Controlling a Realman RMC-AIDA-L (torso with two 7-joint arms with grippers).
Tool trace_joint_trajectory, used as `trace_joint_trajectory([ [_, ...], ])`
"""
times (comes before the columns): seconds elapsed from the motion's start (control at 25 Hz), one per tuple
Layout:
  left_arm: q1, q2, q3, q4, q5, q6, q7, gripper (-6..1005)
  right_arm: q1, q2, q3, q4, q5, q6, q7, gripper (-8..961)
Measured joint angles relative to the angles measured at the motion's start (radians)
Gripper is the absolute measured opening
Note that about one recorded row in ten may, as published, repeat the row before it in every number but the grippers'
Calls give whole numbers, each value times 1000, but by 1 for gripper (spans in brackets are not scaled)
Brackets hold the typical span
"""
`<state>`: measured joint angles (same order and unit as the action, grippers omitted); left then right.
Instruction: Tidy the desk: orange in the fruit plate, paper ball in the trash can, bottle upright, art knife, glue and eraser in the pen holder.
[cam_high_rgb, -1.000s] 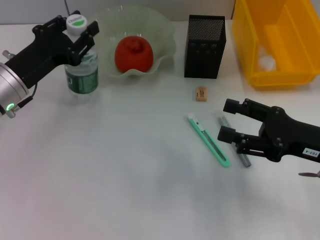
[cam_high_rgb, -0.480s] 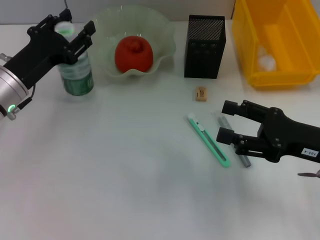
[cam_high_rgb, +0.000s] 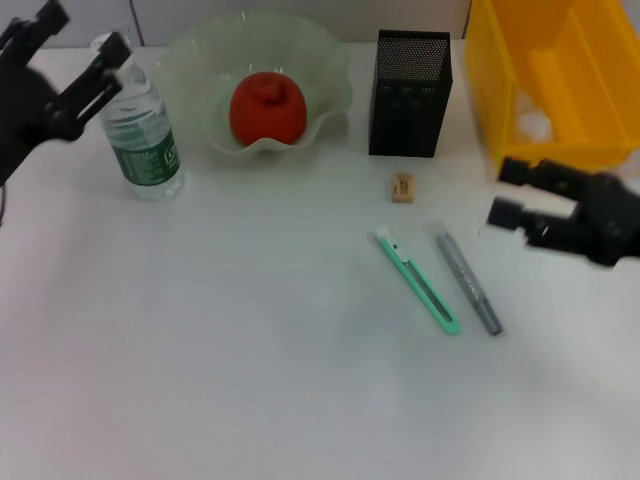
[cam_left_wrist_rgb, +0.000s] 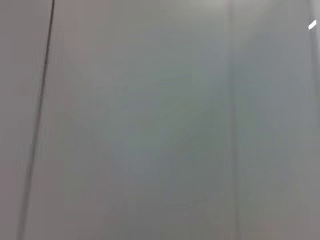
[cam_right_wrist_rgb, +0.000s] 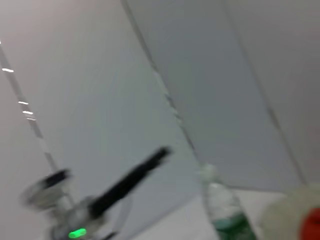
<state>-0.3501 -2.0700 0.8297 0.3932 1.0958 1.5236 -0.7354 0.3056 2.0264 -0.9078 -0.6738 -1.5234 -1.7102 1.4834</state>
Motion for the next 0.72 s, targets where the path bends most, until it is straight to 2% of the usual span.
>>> trace_joint_trajectory([
  [0.08, 44, 1, 21, 3, 18, 81, 19, 785, 29, -7, 90, -140, -144, 6, 211, 846],
  [0.12, 73, 1, 46, 5, 40, 121, 32, 785, 29, -7, 90, -140, -144, 6, 211, 846],
  [0.16, 87, 2, 72, 5, 57, 138, 36, 786, 46, -10, 109, -196, -195, 6, 276, 845],
  [0.2, 87, 2, 72, 5, 57, 138, 36, 784, 61, -11, 114, -256, -249, 1, 346, 845],
  [0.24, 109, 4, 129, 4, 98, 150, 40, 783, 78, -11, 116, -315, -300, -4, 412, 844],
  [0.36, 109, 3, 187, -11, 174, 124, 40, 778, 147, -3, 87, -512, -484, -23, 630, 842],
  [0.52, 68, -4, 251, -60, 248, 51, 40, 776, 270, 32, -18, -679, -750, -40, 868, 840],
  [0.64, 32, -4, 282, -102, 252, 7, 40, 777, 354, 50, -165, -697, -874, -24, 983, 839],
  [0.68, 27, -4, 284, -109, 252, 2, 40, 777, 401, 54, -296, -671, -920, 16, 1057, 839],
  [0.72, 21, -4, 285, -116, 253, -3, 40, 777, 401, 54, -296, -671, -920, 16, 1057, 839],
])
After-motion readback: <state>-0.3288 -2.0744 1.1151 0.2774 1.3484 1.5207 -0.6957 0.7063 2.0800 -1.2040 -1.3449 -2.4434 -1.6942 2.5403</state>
